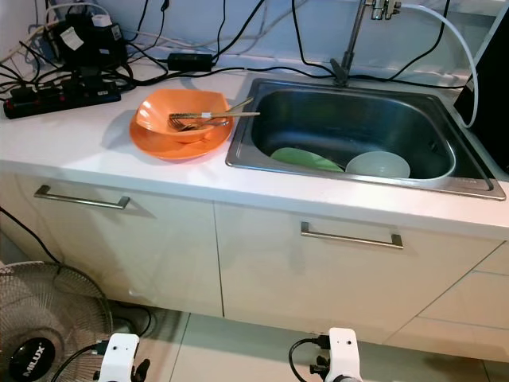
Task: Kitchen organization
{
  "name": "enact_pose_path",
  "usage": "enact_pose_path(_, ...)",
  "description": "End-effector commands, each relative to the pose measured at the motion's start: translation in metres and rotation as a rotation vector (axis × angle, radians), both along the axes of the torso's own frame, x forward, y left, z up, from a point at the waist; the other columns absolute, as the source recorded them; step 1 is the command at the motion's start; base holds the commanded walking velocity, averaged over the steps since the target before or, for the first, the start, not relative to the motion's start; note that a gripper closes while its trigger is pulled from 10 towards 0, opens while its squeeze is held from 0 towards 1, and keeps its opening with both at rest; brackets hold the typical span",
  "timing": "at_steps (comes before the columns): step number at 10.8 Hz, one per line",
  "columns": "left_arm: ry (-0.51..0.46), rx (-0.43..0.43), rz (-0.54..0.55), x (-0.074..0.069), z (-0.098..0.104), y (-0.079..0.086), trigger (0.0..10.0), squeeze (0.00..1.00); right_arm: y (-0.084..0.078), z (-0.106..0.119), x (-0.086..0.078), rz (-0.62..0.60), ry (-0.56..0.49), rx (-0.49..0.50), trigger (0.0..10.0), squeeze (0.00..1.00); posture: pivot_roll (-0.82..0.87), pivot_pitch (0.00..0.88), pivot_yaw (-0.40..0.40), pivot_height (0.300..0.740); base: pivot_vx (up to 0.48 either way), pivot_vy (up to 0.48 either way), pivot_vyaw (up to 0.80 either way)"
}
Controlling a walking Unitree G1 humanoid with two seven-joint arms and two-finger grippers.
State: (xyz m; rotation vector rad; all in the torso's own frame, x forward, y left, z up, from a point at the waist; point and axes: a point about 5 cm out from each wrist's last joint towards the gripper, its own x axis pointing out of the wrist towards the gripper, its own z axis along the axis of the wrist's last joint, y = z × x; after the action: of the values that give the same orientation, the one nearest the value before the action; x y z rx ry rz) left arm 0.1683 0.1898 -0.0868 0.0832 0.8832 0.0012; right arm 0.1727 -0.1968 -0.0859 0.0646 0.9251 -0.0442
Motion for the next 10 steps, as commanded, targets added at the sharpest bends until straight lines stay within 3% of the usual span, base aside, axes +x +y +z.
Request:
enact_pose_path(1,0.011,0.002,-0.005,0.0007,-0.0001,0.0001,10.0,0.00,-0.0001,0.0010,0.0022,0.003,-0.005,0.002,10.0,0.00,0.19,0.069,-0.002,0.740,0.000,0.000,0.00)
enact_pose_path(10,0.034,0.006,-0.001,-0.0048,-0.0027,0.0014,10.0,0.00,0.0003,0.0014,0.0032,0.027,-0.003,0.005,10.0,0.00,0.20,0.050,-0.009,0.740,0.000,0.000,0.00)
